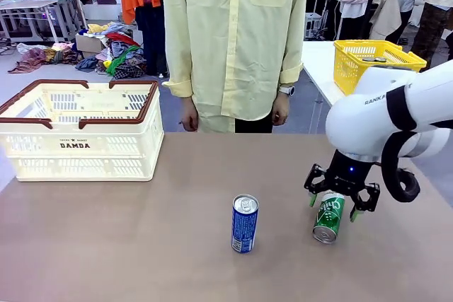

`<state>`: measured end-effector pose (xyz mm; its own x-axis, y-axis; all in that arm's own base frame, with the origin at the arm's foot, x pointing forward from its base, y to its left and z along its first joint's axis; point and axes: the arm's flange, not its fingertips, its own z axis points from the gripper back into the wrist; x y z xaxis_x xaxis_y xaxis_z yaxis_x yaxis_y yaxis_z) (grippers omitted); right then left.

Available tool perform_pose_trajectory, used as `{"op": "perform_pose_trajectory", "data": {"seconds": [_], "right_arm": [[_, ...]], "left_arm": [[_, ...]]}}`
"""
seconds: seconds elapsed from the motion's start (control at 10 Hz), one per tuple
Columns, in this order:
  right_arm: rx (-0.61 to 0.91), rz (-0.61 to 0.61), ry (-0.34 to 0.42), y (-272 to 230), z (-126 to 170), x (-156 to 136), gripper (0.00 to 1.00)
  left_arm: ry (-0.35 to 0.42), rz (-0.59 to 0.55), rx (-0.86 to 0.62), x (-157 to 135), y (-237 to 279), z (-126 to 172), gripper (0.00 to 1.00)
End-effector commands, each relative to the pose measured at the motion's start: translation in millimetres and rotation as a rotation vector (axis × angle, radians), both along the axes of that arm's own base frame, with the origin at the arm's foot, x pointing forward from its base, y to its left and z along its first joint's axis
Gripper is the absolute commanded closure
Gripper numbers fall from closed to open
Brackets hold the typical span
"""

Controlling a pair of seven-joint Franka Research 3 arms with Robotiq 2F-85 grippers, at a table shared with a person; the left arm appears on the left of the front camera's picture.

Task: Place the drinks into the Shopping basket.
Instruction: Pick up one drink and place it into the Shopping basket.

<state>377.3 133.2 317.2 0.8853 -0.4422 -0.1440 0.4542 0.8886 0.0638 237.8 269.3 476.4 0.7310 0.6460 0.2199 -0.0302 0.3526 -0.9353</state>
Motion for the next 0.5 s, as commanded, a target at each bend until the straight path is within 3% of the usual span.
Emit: {"op": "perform_pose_trajectory", "data": {"seconds": [0.0, 0.2, 0.3, 0.4], "right_arm": [[-0.023, -0.026, 0.008, 8.1, -22.3, -1.8, 0.0], [-0.004, 0.002, -0.041, 5.5, -20.9, -6.2, 0.0], [-0.021, 0.008, -0.038, 5.5, -21.5, -6.5, 0.59], [-0.024, 0.008, -0.034, 6.3, -22.5, -6.3, 1.0]], "left_arm": [[-0.027, -0.004, -0.005, 0.0, 1.6, 0.1, 0.0], [-0.027, -0.004, -0.005, 0.0, 1.6, 0.1, 0.0], [-0.027, -0.004, -0.005, 0.0, 1.6, 0.1, 0.0], [-0.027, -0.004, -0.005, 0.0, 1.6, 0.1, 0.0]]}}
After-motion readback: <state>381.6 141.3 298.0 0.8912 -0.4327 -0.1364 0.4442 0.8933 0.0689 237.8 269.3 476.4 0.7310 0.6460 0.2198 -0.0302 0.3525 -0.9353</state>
